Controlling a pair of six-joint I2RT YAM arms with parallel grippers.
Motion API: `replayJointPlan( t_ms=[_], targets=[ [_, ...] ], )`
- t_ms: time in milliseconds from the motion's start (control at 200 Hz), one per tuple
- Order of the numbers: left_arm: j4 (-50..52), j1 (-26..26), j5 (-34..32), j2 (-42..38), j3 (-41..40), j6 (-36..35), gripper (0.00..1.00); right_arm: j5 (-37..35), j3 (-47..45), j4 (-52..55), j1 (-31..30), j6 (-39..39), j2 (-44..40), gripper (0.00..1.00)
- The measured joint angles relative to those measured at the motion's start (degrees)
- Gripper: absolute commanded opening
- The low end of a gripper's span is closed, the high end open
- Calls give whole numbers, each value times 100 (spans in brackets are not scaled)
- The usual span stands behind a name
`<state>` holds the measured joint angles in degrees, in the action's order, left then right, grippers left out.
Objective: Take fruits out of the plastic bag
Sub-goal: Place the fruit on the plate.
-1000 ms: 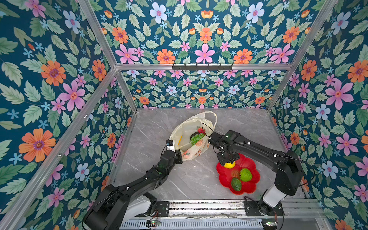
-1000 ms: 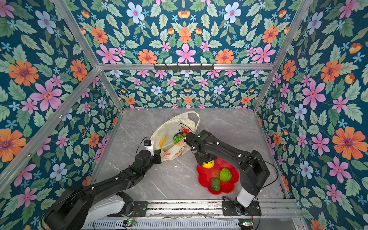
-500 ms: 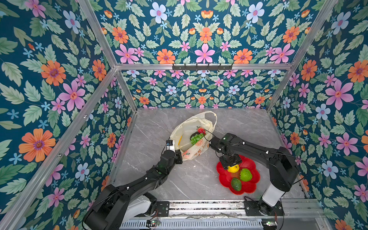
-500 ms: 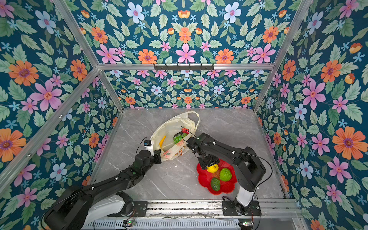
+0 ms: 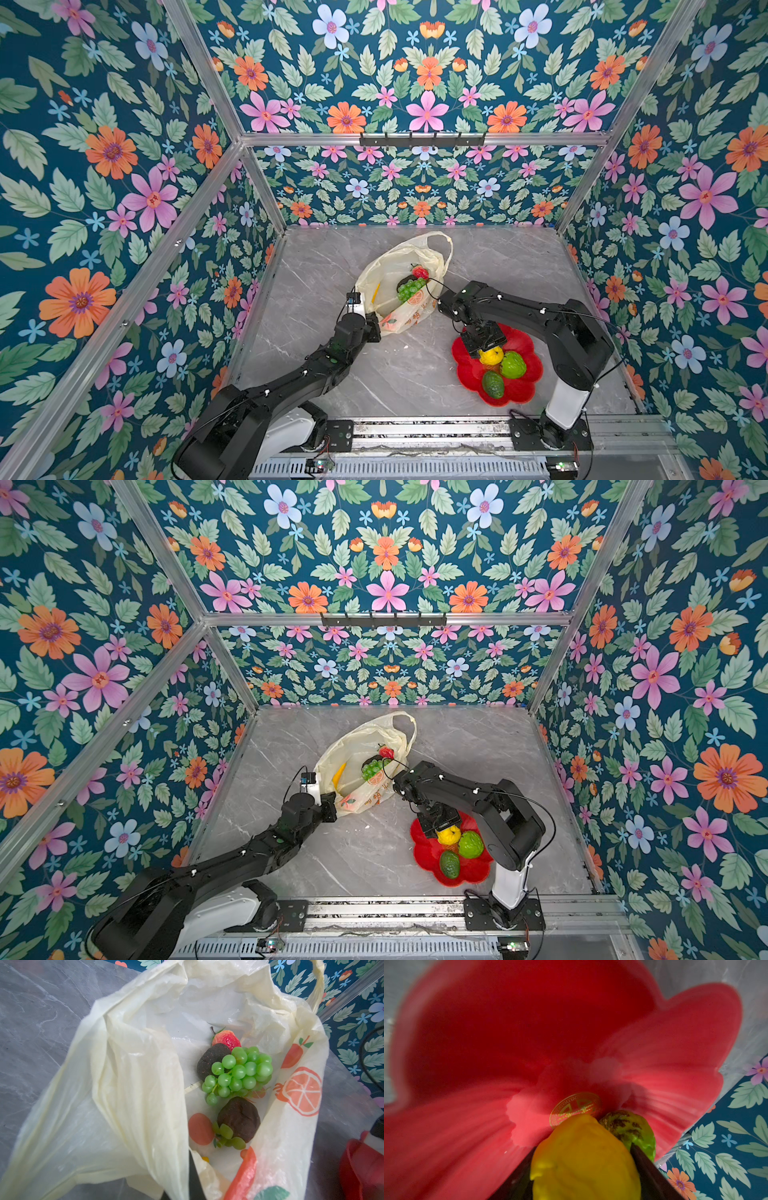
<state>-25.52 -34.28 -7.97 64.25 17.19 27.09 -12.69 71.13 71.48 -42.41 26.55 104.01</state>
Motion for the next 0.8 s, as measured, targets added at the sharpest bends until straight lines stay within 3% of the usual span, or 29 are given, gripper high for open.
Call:
replayJointPlan(
  t_ms=[800],
  targets=[
    [0, 0, -2, 57, 0, 0, 0, -125, -79, -9, 4, -107, 400, 72]
  ],
)
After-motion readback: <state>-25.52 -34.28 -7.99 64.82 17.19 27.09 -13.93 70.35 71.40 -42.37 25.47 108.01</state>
